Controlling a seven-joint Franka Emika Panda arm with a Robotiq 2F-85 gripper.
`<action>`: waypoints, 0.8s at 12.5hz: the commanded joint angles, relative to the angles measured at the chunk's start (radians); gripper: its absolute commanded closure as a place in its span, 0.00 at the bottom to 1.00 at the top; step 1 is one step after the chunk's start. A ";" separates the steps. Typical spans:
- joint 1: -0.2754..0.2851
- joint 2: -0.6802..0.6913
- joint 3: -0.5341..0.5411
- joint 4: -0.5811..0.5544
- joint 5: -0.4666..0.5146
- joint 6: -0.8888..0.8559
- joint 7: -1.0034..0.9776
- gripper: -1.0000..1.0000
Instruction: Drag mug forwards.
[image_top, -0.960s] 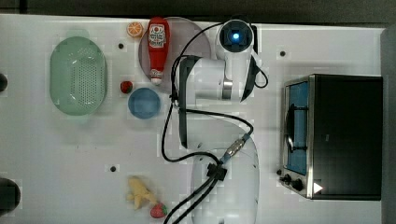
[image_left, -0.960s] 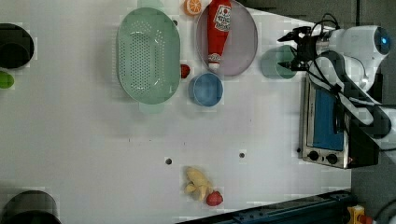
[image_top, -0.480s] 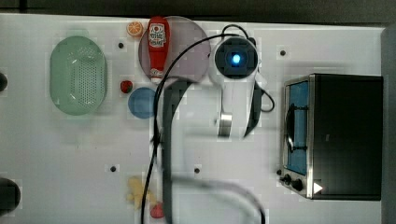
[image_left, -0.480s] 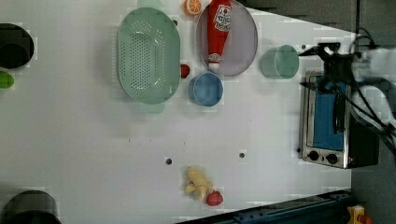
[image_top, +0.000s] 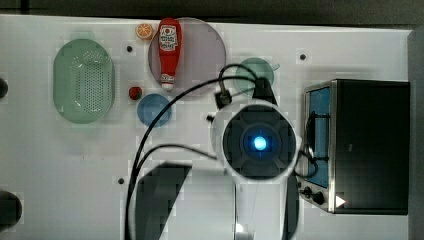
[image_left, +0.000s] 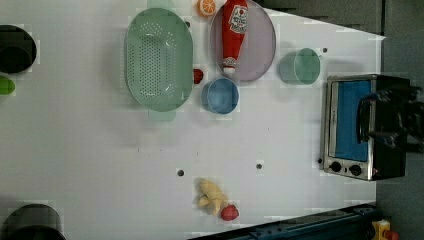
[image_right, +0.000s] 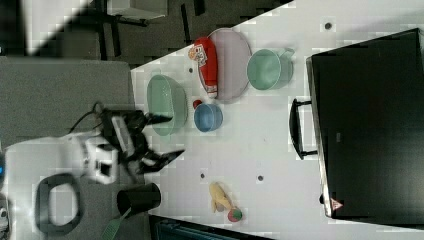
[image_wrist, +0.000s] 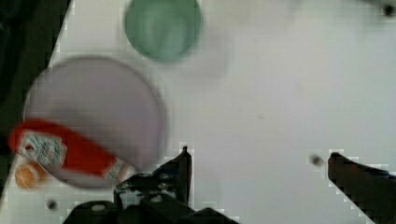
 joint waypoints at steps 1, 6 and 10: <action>0.003 -0.069 -0.012 -0.003 -0.016 -0.147 -0.078 0.00; 0.003 -0.138 -0.013 -0.012 -0.016 -0.181 -0.078 0.00; 0.003 -0.138 -0.013 -0.010 -0.015 -0.180 -0.086 0.00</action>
